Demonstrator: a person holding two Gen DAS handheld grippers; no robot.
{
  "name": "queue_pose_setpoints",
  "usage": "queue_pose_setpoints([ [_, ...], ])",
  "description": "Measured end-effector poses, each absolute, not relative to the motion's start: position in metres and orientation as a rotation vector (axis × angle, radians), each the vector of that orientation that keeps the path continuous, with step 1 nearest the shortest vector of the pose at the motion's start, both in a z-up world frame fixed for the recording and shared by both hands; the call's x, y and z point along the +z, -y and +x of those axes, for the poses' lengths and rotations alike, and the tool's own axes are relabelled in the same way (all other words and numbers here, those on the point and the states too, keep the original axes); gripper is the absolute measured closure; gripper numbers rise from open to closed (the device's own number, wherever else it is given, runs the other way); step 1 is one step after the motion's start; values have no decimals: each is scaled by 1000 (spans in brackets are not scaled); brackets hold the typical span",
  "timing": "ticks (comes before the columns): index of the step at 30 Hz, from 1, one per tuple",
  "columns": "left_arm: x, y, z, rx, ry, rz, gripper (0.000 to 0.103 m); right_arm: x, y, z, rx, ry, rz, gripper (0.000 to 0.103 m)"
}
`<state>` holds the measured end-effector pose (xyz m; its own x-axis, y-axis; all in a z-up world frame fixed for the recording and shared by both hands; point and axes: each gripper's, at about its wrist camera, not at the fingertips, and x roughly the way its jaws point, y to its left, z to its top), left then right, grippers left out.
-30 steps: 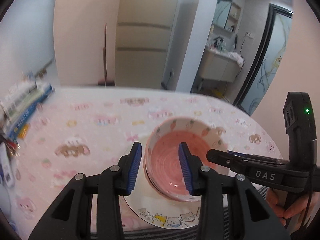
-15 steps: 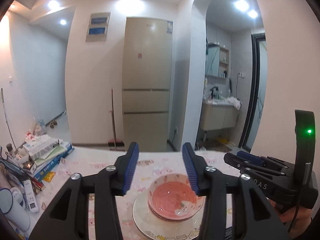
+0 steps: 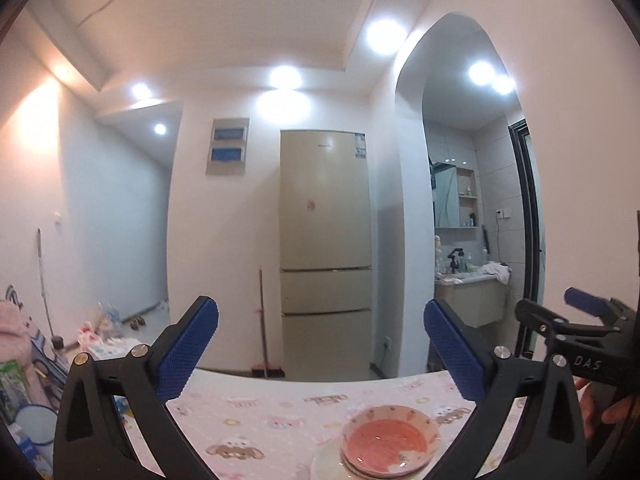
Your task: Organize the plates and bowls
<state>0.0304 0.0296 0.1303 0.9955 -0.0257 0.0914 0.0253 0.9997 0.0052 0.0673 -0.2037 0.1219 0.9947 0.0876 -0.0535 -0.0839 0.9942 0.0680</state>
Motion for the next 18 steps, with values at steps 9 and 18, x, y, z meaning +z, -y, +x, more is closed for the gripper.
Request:
queue_pose_setpoints([
  [9, 127, -32, 19, -21, 105, 22, 0, 130, 207, 51, 113, -28, 65, 0],
  [18, 99, -22, 18, -61, 66, 16, 0, 106, 198, 61, 105, -39, 8, 0],
])
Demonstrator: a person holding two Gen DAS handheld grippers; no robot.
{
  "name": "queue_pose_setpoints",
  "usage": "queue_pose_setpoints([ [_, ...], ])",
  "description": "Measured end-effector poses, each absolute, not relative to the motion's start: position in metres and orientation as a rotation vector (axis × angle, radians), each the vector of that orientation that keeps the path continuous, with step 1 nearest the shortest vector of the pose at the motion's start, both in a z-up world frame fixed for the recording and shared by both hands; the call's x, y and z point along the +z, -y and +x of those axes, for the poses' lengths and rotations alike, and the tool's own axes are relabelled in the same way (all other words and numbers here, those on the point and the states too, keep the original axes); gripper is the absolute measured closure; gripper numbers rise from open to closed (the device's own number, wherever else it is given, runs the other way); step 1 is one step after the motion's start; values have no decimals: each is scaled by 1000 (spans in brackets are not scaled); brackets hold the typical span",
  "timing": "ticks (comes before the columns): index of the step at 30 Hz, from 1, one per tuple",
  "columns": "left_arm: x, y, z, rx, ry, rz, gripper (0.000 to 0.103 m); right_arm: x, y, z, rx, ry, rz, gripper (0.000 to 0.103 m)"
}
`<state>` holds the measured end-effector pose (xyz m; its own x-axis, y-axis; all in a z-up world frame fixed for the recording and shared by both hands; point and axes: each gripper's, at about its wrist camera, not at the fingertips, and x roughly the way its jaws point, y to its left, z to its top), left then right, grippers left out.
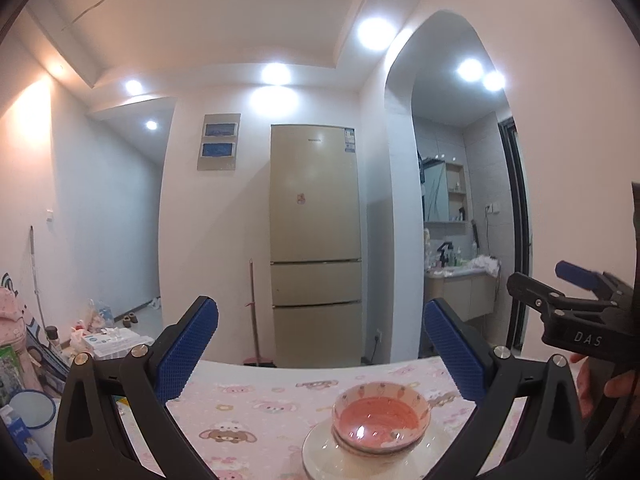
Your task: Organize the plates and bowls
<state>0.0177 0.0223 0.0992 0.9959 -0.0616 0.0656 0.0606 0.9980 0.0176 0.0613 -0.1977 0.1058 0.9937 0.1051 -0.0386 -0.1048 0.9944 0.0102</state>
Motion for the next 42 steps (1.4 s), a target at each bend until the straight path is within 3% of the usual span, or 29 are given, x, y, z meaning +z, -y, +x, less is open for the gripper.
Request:
queue_pose_setpoints([
  [22, 38, -32, 34, -47, -42, -3, 0, 29, 182, 65, 138, -108, -13, 0],
  [42, 16, -34, 35, -27, -69, -10, 0, 3, 188, 70, 112, -139, 13, 0],
])
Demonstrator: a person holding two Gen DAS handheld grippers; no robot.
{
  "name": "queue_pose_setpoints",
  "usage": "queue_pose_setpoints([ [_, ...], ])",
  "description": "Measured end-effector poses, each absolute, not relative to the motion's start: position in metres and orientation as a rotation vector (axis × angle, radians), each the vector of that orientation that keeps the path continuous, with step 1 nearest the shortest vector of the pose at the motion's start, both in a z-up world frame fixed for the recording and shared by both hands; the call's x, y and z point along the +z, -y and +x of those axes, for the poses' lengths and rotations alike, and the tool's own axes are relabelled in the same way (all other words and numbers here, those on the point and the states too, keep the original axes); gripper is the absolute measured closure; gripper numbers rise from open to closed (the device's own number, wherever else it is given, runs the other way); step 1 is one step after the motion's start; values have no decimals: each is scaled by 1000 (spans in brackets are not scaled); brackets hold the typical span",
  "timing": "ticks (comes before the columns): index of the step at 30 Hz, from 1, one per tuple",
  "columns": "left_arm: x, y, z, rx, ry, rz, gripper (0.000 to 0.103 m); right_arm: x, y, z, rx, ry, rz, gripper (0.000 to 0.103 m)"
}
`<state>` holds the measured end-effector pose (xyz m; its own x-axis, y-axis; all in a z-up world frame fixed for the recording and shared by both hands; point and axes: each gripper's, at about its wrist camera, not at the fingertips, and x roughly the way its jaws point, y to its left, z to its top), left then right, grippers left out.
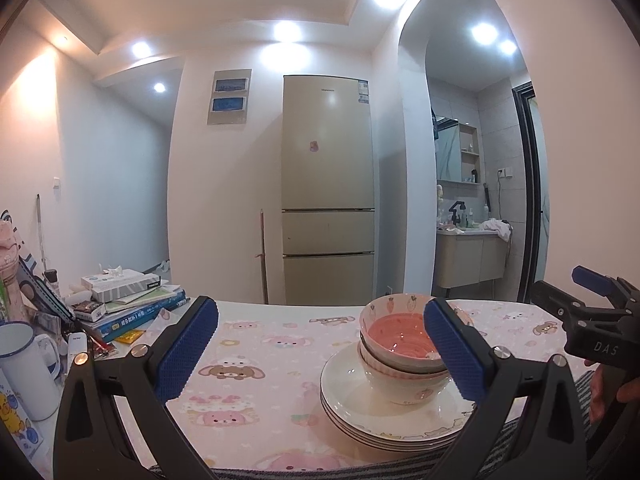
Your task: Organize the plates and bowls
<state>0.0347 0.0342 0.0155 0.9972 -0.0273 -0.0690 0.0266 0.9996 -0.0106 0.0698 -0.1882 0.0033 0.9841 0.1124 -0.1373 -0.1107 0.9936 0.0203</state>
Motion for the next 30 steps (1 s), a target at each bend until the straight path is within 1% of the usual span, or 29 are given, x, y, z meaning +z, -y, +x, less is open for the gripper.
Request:
queue_pose_setpoints([
  [30, 8, -26, 30, 7, -52, 20, 0, 5, 186, 64, 111, -122, -3, 0],
])
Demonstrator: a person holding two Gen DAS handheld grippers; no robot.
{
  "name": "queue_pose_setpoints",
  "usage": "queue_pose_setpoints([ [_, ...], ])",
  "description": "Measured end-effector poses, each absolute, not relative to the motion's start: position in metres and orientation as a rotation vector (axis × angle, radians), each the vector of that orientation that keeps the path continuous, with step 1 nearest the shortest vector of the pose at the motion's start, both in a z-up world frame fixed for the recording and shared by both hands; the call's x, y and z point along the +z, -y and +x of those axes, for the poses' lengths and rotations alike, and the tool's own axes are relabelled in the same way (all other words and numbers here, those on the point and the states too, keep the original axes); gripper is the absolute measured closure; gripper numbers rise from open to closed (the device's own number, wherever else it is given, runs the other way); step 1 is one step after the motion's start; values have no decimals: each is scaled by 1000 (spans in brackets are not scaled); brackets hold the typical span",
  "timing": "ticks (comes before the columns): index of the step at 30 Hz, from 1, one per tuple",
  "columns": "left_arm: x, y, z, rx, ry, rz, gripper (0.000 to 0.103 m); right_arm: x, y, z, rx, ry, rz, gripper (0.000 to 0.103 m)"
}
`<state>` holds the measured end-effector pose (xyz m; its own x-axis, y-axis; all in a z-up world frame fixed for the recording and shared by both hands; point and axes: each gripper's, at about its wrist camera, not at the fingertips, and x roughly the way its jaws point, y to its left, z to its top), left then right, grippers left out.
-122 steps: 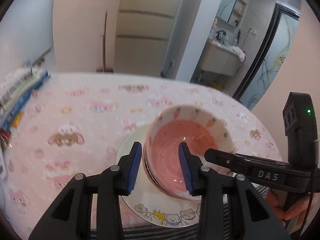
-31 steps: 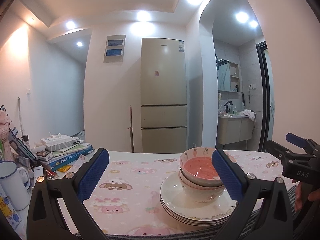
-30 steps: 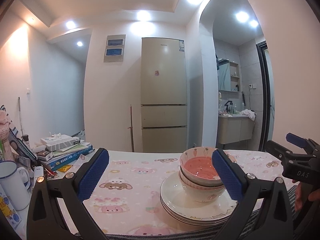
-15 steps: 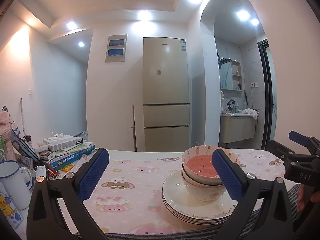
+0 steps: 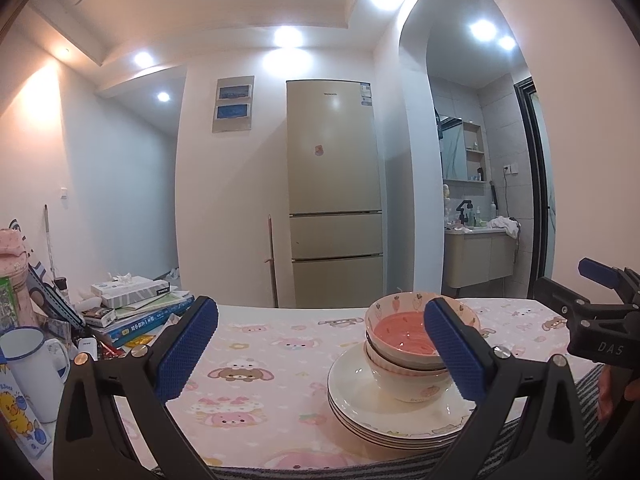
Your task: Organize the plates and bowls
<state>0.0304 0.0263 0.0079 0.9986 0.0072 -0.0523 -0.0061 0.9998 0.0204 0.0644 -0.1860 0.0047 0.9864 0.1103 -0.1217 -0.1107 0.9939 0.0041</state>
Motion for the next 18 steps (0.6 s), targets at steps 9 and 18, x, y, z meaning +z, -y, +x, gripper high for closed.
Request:
queue_pose_setpoints([
  [9, 8, -27, 29, 8, -57, 3, 0, 4, 189, 64, 110, -120, -2, 0],
  [18, 8, -27, 29, 8, -57, 6, 0, 4, 189, 64, 110, -119, -3, 0],
])
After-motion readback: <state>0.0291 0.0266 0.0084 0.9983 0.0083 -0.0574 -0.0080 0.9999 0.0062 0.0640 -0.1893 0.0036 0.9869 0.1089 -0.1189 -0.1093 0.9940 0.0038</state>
